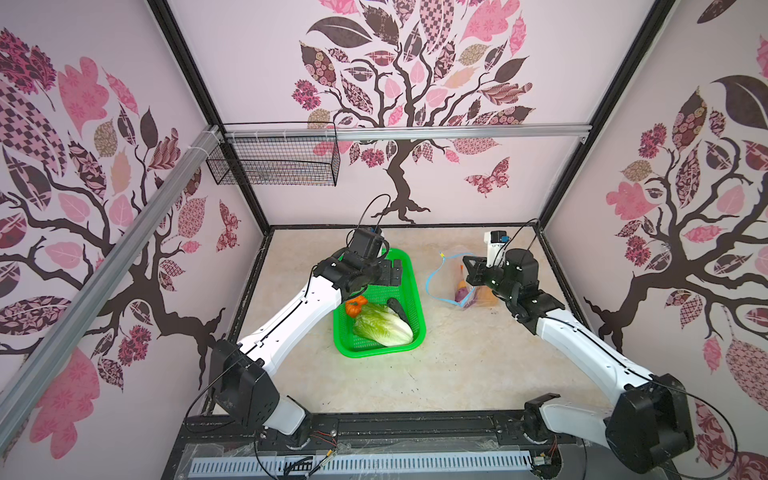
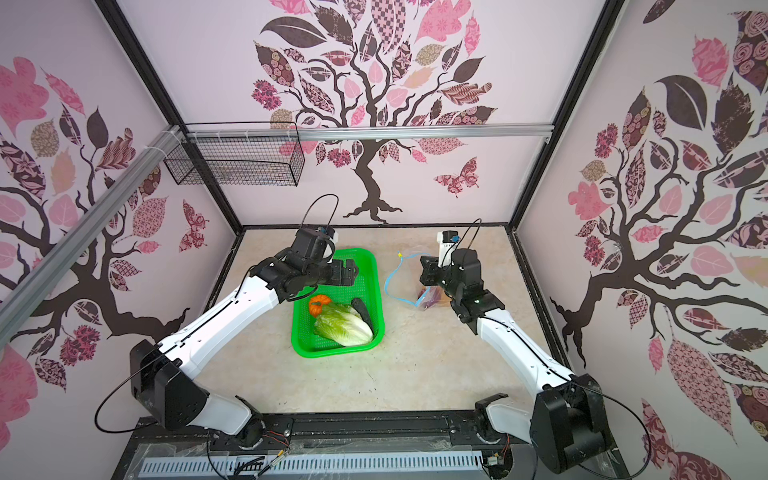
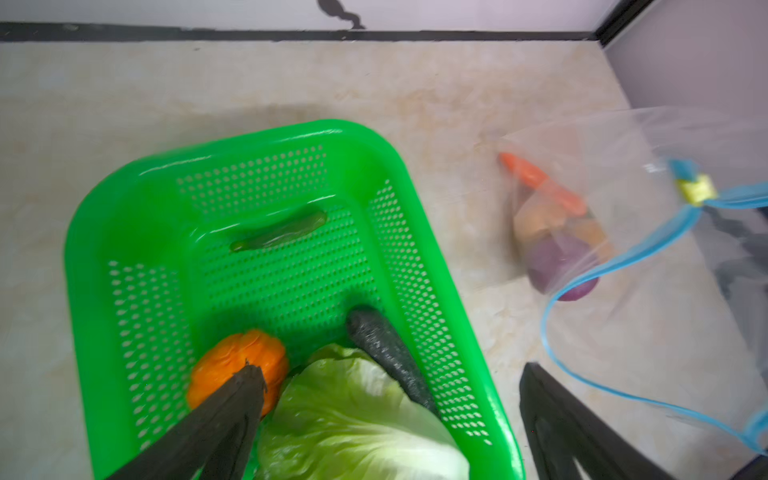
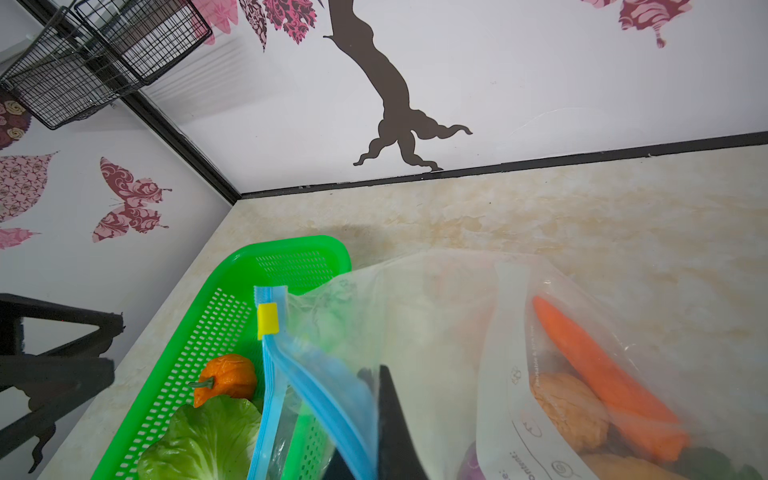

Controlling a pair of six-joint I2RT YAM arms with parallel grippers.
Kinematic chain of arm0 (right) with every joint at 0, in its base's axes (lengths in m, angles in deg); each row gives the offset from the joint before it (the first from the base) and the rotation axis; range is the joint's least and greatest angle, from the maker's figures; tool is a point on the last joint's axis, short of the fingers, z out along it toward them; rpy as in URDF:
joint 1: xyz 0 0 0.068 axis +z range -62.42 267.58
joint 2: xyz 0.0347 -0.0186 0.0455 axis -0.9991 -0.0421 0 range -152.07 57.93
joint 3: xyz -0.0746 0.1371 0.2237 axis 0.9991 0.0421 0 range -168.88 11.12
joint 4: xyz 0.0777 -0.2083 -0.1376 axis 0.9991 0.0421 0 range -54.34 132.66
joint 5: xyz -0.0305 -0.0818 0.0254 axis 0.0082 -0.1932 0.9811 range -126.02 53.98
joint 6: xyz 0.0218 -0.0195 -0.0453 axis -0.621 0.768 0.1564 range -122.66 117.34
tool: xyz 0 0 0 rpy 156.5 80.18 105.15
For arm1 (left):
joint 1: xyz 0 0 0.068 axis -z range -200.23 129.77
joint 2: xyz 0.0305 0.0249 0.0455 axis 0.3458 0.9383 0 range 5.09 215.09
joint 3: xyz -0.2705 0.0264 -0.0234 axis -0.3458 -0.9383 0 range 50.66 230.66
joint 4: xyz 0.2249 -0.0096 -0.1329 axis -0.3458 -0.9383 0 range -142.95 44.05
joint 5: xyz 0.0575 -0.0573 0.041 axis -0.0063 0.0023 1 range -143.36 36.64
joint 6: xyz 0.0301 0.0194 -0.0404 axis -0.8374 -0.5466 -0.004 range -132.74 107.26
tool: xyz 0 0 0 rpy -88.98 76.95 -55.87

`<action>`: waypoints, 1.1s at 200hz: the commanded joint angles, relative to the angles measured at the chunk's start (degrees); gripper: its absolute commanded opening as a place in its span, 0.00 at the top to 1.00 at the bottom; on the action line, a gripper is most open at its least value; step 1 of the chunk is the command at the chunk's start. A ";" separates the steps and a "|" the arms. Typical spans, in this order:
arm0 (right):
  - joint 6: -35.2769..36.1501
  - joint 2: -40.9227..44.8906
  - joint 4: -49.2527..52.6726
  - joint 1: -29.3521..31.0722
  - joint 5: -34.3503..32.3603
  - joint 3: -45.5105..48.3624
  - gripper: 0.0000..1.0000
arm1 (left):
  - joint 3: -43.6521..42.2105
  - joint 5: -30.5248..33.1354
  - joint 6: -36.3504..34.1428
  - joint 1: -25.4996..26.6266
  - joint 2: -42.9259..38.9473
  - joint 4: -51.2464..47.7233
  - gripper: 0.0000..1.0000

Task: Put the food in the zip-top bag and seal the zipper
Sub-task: 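Move the left gripper back to the basket above the orange pumpkin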

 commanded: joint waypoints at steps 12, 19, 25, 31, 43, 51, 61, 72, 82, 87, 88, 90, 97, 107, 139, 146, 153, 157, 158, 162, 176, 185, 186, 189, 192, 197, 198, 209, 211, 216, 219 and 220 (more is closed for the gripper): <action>0.67 -0.21 -0.06 0.10 -0.37 -1.10 1.00 | -6.11 5.75 4.57 -0.59 -0.24 -7.29 0.02; 0.75 -0.18 0.03 0.09 -0.47 -1.19 1.00 | -7.14 6.11 5.60 -0.59 -0.27 -6.95 0.02; 0.80 -0.09 0.15 0.10 -0.56 -1.21 1.00 | -8.36 6.33 6.53 -0.60 -0.09 -6.62 0.02; 0.85 -0.17 0.24 0.10 -0.57 -1.31 1.00 | -9.25 6.61 7.53 -0.62 -0.04 -6.23 0.02; 0.85 -0.42 0.26 0.11 -0.49 -1.39 1.00 | -10.78 7.00 9.81 -0.73 0.26 -5.42 0.02; 0.84 -0.68 0.25 0.11 -0.40 -1.41 1.00 | -11.97 7.17 11.09 -0.81 0.38 -4.54 0.02; 0.82 -1.12 0.31 0.10 -0.27 -1.50 1.00 | -13.23 7.27 12.56 -0.99 0.72 -3.51 0.02; 0.77 -1.40 0.25 0.10 -0.22 -1.54 1.00 | -14.29 7.17 13.27 -1.03 1.04 -2.30 0.02; 0.78 -1.63 0.17 0.10 -0.24 -1.41 1.00 | -15.20 7.37 13.46 -1.10 1.42 -1.25 0.02; 0.77 -1.67 0.23 0.10 -0.22 -1.43 1.00 | -15.48 7.31 13.46 -1.24 1.69 -0.73 0.02; 0.76 -1.72 0.24 0.10 -0.22 -1.47 1.00 | -15.57 7.29 13.46 -1.27 1.75 -0.58 0.02; 0.75 -1.75 0.25 0.10 -0.22 -1.49 1.00 | -15.70 7.20 13.44 -1.37 1.79 -0.35 0.02; 0.69 -1.90 0.36 0.10 -0.14 -1.67 1.00 | -16.01 6.72 13.46 -1.83 2.36 0.54 0.02; 0.59 -2.24 0.23 0.10 0.12 -1.83 1.00 | -16.60 5.57 13.62 -2.57 3.14 1.89 0.02; 0.42 -3.26 0.37 0.10 0.69 -2.37 1.00 | -17.24 2.80 14.63 -4.28 6.27 7.15 0.02; 0.46 -3.19 0.34 0.10 0.58 -2.09 1.00 | -16.71 2.56 14.40 -4.32 7.25 7.98 0.02; 0.45 -3.10 0.34 0.10 0.32 -2.03 1.00 | -16.13 2.39 13.99 -4.30 8.43 8.72 0.02; 0.48 -3.08 0.39 0.10 0.24 -2.04 1.00 | -15.60 2.41 13.62 -4.39 9.23 9.06 0.02; 0.53 -3.04 0.36 0.10 0.23 -2.03 1.00 | -15.50 2.42 13.54 -4.38 9.23 9.20 0.02; 0.50 -3.00 0.51 0.15 0.17 -2.03 1.00 | -14.92 2.39 13.36 -4.37 9.95 9.44 0.02; 0.62 -2.60 0.61 0.10 0.13 -2.11 1.00 | -12.75 2.09 12.61 -4.61 12.70 9.94 0.02; 0.74 -2.40 0.52 0.12 -0.17 -2.03 1.00 | -11.56 1.59 12.41 -4.76 14.46 10.43 0.02; 0.75 -2.39 0.56 0.11 -0.20 -2.03 1.00 | -11.41 1.53 12.41 -4.78 14.64 10.54 0.02; 0.77 -2.38 0.48 0.10 -0.34 -2.00 1.00 | -11.04 1.43 12.41 -4.77 15.12 10.73 0.02; 0.75 -2.38 0.44 0.10 -0.46 -2.00 1.00 | -10.69 1.43 12.36 -4.76 15.54 11.00 0.02; 0.85 -2.45 0.34 0.10 -0.61 -1.96 1.00 | -10.25 1.49 12.39 -4.76 16.08 11.31 0.02; 0.84 -2.46 0.34 0.10 -0.64 -1.99 1.00 | -10.18 1.52 12.40 -4.83 16.19 11.46 0.02; 1.00 -2.79 0.28 0.10 -0.84 -2.02 1.00 | -9.06 1.71 12.36 -4.85 17.30 12.33 0.02; 1.01 -2.85 0.26 0.15 -0.84 -2.03 1.00 | -8.80 1.72 12.35 -4.84 17.41 12.45 0.02; 0.98 -3.05 0.34 0.06 -0.84 -2.14 1.00 | -8.32 1.78 12.17 -4.81 17.68 12.82 0.02; 1.00 -3.20 0.34 0.10 -0.84 -2.07 1.00 | -7.93 1.82 12.08 -4.81 17.90 13.00 0.02; 0.96 -3.27 0.34 0.10 -0.79 -2.09 1.00 | -7.79 1.91 11.98 -4.81 17.98 13.05 0.02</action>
